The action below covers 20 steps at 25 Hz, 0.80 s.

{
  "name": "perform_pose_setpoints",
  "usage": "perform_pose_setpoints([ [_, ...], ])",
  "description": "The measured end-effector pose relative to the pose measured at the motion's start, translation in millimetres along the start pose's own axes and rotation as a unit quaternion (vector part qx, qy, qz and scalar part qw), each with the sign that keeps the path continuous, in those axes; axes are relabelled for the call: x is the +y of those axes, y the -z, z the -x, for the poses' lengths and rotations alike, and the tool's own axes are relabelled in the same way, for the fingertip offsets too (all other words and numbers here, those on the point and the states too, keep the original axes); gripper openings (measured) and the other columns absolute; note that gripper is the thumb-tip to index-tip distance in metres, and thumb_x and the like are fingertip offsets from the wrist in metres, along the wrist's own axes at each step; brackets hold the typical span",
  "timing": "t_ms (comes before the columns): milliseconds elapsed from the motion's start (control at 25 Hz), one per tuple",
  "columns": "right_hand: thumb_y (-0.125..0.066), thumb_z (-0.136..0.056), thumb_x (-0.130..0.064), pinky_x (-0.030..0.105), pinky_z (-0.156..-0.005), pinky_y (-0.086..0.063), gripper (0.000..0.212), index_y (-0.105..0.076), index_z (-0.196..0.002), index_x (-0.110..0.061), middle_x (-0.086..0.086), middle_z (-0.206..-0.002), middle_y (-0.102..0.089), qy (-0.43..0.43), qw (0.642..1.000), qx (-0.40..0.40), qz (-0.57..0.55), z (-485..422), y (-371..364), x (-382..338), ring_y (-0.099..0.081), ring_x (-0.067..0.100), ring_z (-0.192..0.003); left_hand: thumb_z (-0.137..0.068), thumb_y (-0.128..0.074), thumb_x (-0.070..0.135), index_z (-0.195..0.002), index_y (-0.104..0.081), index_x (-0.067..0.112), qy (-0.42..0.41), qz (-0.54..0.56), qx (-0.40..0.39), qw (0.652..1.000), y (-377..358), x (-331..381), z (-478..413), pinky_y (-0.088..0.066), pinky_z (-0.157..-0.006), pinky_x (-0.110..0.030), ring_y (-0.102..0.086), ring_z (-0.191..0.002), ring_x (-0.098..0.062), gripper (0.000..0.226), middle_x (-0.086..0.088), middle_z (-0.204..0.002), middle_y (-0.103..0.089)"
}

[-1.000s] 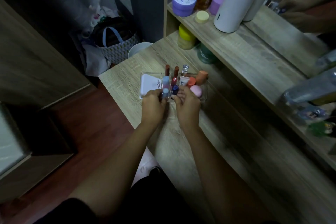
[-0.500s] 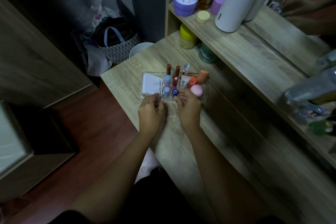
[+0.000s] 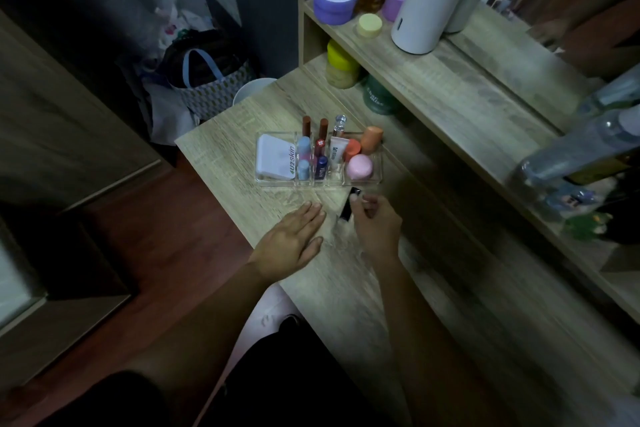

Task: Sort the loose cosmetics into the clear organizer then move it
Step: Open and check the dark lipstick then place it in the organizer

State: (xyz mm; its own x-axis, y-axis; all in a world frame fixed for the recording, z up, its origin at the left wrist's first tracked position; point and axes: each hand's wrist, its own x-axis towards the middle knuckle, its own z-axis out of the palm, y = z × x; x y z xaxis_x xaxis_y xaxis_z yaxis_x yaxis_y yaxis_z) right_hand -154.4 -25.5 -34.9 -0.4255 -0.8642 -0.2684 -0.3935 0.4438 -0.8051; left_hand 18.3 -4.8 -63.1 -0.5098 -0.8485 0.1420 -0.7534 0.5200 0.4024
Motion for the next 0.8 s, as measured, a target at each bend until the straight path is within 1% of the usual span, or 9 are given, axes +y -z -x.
perform_pose_setpoints([
  [120,-0.075,-0.077,-0.028,0.025,-0.071,-0.049,0.035,-0.063,-0.103,-0.007,0.002,-0.087,-0.062,-0.003,1.0,-0.023,0.005,-2,-5,-6,-0.06,0.014,-0.079,-0.089,-0.062,0.023,-0.132,-0.051,0.0,0.002,-0.035,-0.03,0.999,-2,-1,1,-0.04,-0.107,-0.048,-0.045,-0.132,-0.034,0.051,-0.018,-0.139,-0.052],
  [200,-0.075,-0.076,-0.019,0.021,-0.069,-0.048,0.038,-0.06,-0.11,-0.01,0.0,-0.092,-0.061,-0.009,0.999,-0.034,-0.006,-3,-5,-8,-0.059,0.011,-0.081,-0.089,-0.059,0.025,-0.133,-0.05,0.001,0.0,-0.045,-0.033,0.998,-2,-2,2,-0.039,-0.108,-0.047,-0.044,-0.133,-0.032,0.051,-0.017,-0.139,-0.052],
  [280,-0.071,-0.078,-0.013,0.011,-0.063,-0.045,0.04,-0.057,-0.115,-0.015,-0.004,-0.094,-0.06,-0.011,0.998,-0.045,-0.037,-2,-1,-8,-0.059,0.007,-0.08,-0.089,-0.057,0.026,-0.131,-0.052,0.001,-0.002,-0.053,-0.031,0.998,-2,-2,1,-0.04,-0.106,-0.047,-0.048,-0.13,-0.032,0.049,-0.017,-0.136,-0.055],
  [360,-0.065,-0.081,-0.009,0.008,-0.063,-0.049,0.042,-0.054,-0.119,-0.023,-0.007,-0.098,-0.06,-0.023,0.989,-0.076,-0.122,1,6,-4,-0.06,0.002,-0.084,-0.09,-0.048,0.03,-0.13,-0.054,0.001,-0.004,-0.057,-0.032,0.998,-2,-1,1,-0.042,-0.105,-0.046,-0.05,-0.129,-0.031,0.049,-0.017,-0.134,-0.057],
  [440,-0.056,-0.086,-0.003,0.023,-0.078,-0.055,0.042,-0.053,-0.12,-0.027,-0.005,-0.11,-0.06,-0.038,0.961,-0.129,-0.242,2,12,1,-0.062,0.007,-0.099,-0.09,-0.043,0.031,-0.129,-0.054,0.001,-0.007,-0.054,-0.032,0.998,-2,-1,0,-0.043,-0.104,-0.046,-0.05,-0.128,-0.031,0.051,-0.017,-0.133,-0.058],
  [520,-0.052,-0.089,0.001,0.033,-0.086,-0.055,0.042,-0.057,-0.116,-0.031,-0.005,-0.114,-0.06,-0.05,0.926,-0.169,-0.332,3,17,6,-0.061,0.012,-0.105,-0.09,-0.043,0.031,-0.129,-0.054,0.001,-0.006,-0.05,-0.029,0.998,-3,-2,1,-0.043,-0.105,-0.046,-0.05,-0.129,-0.032,0.051,-0.017,-0.134,-0.058],
  [600,-0.052,-0.089,0.001,0.035,-0.086,-0.055,0.039,-0.058,-0.109,-0.032,-0.001,-0.113,-0.059,-0.067,0.908,-0.189,-0.368,4,21,8,-0.061,0.017,-0.105,-0.09,-0.046,0.03,-0.13,-0.053,0.001,-0.004,-0.048,-0.026,0.998,-3,-2,1,-0.043,-0.105,-0.047,-0.049,-0.129,-0.032,0.05,-0.018,-0.134,-0.057],
  [680,-0.056,-0.087,0.001,0.034,-0.082,-0.056,0.032,-0.057,-0.103,-0.027,0.005,-0.111,-0.057,-0.087,0.902,-0.19,-0.379,5,22,9,-0.06,0.023,-0.105,-0.089,-0.048,0.03,-0.129,-0.054,0.001,-0.002,-0.048,-0.025,0.999,-3,-2,1,-0.042,-0.105,-0.046,-0.05,-0.128,-0.033,0.05,-0.018,-0.134,-0.057],
  [800,-0.063,-0.084,-0.004,0.027,-0.076,-0.056,0.022,-0.051,-0.093,-0.02,0.009,-0.106,-0.056,-0.116,0.905,-0.162,-0.376,6,24,7,-0.062,0.021,-0.099,-0.089,-0.044,0.031,-0.129,-0.055,0.0,-0.001,-0.047,-0.026,0.999,-1,-1,0,-0.042,-0.105,-0.046,-0.05,-0.128,-0.034,0.051,-0.018,-0.133,-0.058],
])
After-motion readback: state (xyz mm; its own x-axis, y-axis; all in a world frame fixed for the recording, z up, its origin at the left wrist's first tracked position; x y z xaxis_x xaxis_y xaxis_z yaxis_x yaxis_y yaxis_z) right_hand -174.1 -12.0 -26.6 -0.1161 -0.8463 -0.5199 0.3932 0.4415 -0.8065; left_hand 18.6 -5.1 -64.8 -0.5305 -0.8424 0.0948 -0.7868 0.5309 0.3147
